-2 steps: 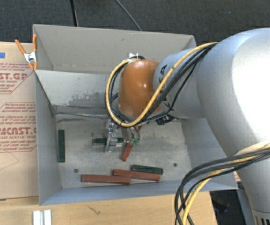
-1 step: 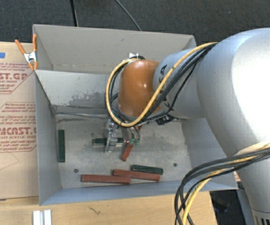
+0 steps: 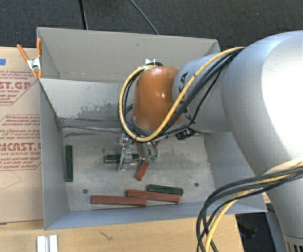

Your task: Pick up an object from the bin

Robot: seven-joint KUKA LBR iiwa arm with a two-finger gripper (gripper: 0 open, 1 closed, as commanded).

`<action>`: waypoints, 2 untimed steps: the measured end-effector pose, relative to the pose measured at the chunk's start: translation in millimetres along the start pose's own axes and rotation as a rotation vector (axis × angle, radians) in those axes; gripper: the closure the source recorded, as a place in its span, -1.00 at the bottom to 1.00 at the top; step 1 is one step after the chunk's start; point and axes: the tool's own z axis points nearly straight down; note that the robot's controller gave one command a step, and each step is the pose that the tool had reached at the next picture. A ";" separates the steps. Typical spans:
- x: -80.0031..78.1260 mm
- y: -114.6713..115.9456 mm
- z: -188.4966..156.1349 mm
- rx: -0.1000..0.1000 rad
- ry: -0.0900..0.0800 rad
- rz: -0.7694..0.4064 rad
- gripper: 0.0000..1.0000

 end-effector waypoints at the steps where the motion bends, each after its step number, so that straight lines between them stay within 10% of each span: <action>1: 0.8 0.2 -11.9 0.001 0.003 0.000 1.00; 2: -0.5 0.9 -20.4 0.000 -0.001 0.000 1.00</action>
Offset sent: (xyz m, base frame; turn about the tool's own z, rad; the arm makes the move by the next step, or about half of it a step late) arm -0.0001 0.0000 0.0122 0.0000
